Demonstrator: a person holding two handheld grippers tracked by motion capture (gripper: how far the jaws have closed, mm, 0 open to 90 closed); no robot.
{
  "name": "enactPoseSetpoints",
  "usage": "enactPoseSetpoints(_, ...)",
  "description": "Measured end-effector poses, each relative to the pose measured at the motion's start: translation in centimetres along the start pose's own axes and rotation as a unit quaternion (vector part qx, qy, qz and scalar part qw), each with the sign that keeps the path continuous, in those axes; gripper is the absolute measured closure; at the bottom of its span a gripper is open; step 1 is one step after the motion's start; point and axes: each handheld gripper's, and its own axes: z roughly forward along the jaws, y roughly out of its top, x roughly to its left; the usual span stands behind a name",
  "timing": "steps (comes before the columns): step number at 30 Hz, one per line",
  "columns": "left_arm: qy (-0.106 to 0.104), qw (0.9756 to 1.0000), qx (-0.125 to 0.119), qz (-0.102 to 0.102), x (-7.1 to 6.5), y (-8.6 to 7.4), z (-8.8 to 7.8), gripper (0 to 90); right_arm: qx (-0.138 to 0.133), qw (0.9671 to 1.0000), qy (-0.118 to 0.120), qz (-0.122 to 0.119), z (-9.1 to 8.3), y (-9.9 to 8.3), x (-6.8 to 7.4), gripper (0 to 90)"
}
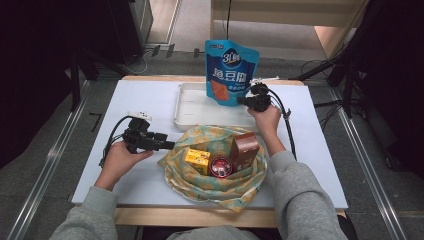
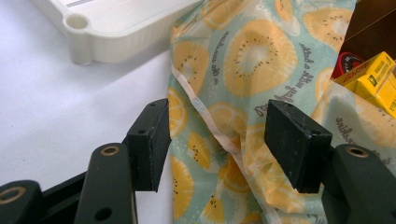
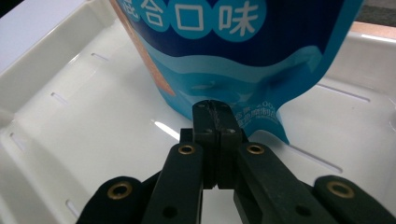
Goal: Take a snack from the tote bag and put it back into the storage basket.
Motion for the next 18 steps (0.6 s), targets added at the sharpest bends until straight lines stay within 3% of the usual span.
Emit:
enactPoseSetpoints(4,0.000,1.0000,0.000,-0.001,0.0,0.0,0.0,41.2,0.019,0.9998,-0.005,0.003,0.6,0.4,0.1,90.0)
enactPoseSetpoints(8,0.000,1.0000,-0.003,0.000,0.0,-0.1,-0.1,41.2,0.011,0.9998,-0.017,-0.008,1.0,1.2,0.8,90.0)
enactPoseSetpoints(18,0.002,1.0000,-0.003,-0.002,0.1,-0.3,-0.2,41.2,0.004,0.9998,-0.016,0.015,1.6,1.1,0.4,90.0)
